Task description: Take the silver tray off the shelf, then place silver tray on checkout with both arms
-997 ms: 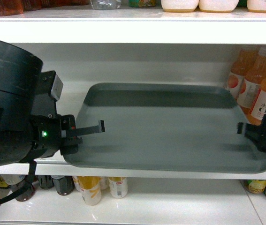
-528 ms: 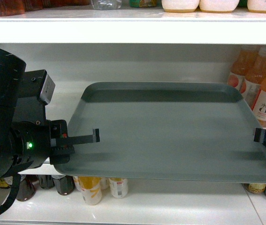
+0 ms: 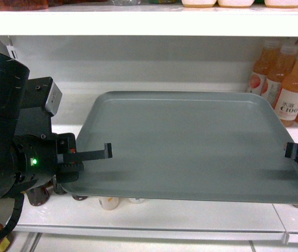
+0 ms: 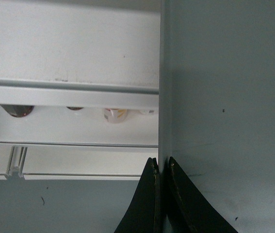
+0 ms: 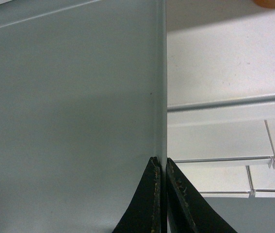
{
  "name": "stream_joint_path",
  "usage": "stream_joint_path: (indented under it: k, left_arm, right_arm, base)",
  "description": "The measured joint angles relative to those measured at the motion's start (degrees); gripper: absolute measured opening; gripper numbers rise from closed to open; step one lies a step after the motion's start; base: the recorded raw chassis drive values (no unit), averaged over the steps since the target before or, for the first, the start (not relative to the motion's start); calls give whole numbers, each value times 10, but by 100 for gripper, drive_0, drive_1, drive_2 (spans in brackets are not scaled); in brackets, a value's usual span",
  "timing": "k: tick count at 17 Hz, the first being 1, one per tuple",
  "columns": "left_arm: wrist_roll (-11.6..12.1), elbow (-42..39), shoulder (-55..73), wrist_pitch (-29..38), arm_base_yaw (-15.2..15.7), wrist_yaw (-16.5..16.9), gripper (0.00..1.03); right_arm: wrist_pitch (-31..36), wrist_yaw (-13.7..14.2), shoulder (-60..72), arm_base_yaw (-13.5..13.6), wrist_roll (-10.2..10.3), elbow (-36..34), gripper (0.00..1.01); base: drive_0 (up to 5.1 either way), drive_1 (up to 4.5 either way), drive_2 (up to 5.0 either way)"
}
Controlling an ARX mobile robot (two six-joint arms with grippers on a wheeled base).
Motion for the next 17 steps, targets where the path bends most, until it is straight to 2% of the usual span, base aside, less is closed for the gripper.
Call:
stream_joint_path:
  k: [17]
  left_arm:
    - [2, -1, 0, -1, 0, -3, 2]
  right_arm:
    - [0, -2, 2, 0, 0, -1, 2]
  base:
    - [1, -427, 429]
